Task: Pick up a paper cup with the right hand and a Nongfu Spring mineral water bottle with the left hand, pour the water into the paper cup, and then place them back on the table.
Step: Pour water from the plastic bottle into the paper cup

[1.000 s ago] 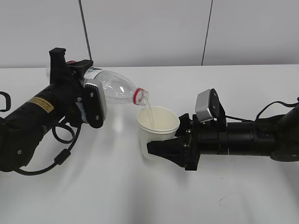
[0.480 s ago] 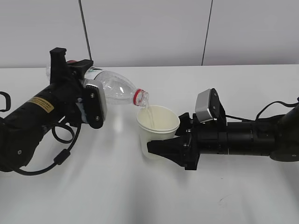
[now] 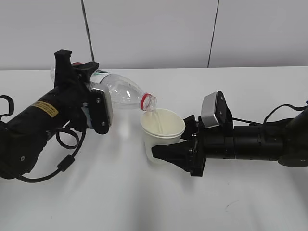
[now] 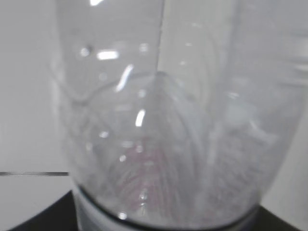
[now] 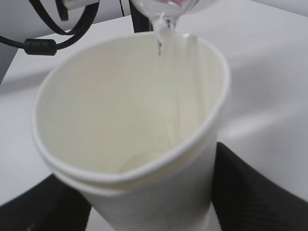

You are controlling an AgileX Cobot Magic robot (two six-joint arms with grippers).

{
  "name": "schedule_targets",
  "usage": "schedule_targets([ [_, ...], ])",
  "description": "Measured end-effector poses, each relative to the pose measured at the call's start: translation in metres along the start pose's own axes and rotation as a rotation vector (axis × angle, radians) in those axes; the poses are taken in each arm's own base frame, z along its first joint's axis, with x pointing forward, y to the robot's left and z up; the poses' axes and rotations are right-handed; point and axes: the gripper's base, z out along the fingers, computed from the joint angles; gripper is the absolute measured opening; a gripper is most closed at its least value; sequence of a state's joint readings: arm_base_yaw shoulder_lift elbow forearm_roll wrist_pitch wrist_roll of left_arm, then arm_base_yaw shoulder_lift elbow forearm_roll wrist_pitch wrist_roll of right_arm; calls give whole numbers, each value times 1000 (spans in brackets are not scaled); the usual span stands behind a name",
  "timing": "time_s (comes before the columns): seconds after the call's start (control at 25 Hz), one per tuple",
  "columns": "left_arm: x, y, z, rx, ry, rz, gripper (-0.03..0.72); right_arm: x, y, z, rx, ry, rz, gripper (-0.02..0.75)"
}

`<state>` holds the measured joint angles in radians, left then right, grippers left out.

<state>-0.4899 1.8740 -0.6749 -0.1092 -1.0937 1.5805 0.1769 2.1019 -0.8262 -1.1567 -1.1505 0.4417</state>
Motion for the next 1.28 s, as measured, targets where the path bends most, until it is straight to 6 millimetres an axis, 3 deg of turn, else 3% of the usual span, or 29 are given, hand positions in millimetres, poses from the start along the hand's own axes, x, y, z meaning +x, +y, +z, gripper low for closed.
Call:
schedule_targets([
  [1.28, -2, 0, 0, 0, 8, 27, 331, 0, 0, 0, 1, 1, -4, 511],
])
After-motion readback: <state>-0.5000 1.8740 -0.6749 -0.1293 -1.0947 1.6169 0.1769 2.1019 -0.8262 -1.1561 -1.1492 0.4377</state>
